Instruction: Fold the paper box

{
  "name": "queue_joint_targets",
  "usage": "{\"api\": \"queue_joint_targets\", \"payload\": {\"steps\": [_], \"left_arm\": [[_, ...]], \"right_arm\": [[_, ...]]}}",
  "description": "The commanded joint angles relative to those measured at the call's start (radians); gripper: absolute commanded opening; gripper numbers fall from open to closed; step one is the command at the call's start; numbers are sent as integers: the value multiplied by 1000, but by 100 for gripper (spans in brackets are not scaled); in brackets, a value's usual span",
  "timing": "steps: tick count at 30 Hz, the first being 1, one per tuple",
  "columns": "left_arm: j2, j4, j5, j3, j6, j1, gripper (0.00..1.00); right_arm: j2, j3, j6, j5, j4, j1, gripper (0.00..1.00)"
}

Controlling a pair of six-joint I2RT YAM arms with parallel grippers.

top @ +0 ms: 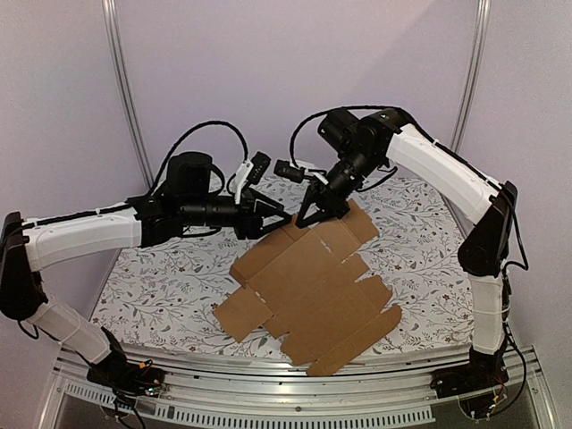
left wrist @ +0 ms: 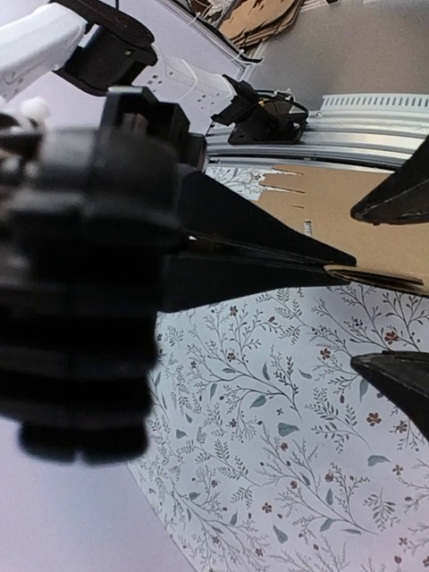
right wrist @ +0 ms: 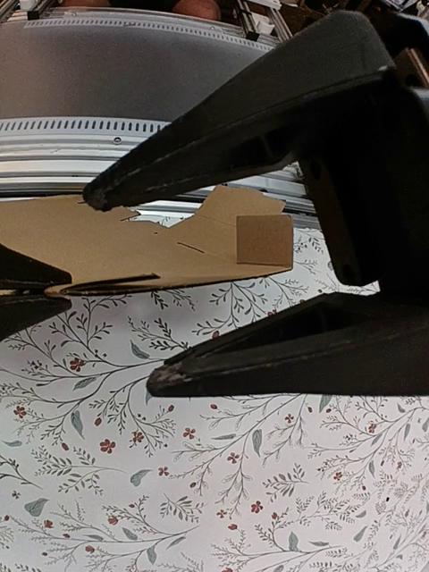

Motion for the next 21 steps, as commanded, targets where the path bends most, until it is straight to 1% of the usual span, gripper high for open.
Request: {"api": "queue_joint_targets", "payload": {"steps": [1, 10, 13, 16, 17, 18, 21], "left_arm": [[42, -55, 49, 21, 3, 2, 46], [82, -59, 87, 36, 4, 4, 19], [96, -67, 79, 45, 6, 4, 15], [103, -67, 69, 48, 5, 5, 18], [103, -64, 74, 48, 5, 6, 18], [105, -61, 80, 47, 5, 8, 16], [108, -52, 104, 46, 5, 13, 3]], "right_arm": [[-39, 15, -1, -17, -43, -6, 0], [-52, 14, 0, -46, -43, -5, 0], [-52, 14, -2, -52, -45, -6, 0], [-55, 14, -2, -57, -47, -5, 0], [-55, 14, -5, -59, -49, -6, 0], [-55, 14, -6, -61, -51, -6, 0], [-57, 14, -12, -67, -54, -6, 0]]}}
